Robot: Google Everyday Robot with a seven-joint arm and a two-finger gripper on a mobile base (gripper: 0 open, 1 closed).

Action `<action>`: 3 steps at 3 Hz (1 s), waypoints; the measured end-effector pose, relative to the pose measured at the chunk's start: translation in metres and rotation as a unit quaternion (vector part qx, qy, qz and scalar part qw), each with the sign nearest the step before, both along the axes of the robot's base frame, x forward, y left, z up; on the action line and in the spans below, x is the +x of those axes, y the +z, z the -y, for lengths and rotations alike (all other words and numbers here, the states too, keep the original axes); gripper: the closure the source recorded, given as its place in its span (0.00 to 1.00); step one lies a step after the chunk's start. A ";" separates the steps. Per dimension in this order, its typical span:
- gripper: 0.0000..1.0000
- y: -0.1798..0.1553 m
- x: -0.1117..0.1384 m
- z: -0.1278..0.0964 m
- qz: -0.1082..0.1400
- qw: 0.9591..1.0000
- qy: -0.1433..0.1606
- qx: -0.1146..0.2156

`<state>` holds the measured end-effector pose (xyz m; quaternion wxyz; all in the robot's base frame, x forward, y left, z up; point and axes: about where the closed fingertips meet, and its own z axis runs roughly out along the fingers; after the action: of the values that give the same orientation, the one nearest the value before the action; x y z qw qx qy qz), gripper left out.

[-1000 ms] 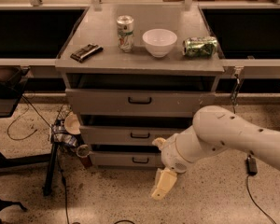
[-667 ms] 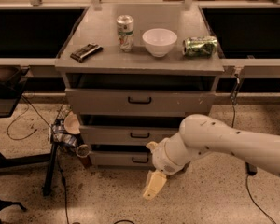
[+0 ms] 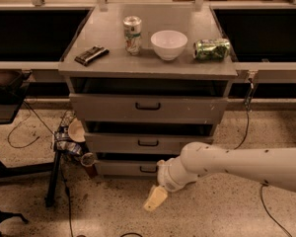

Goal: Open bottom drawer

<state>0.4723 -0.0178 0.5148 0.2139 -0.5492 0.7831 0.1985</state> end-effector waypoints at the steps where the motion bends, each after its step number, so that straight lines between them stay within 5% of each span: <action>1: 0.00 -0.066 0.016 -0.017 -0.007 0.999 -0.041 -0.003; 3: 0.00 -0.078 0.019 -0.020 0.006 0.999 -0.035 -0.003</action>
Offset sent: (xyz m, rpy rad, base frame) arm 0.0096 0.0094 -0.0545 -0.0104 0.0223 -0.0659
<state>0.4916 0.0023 0.4369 0.2242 -0.5236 0.8007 0.1855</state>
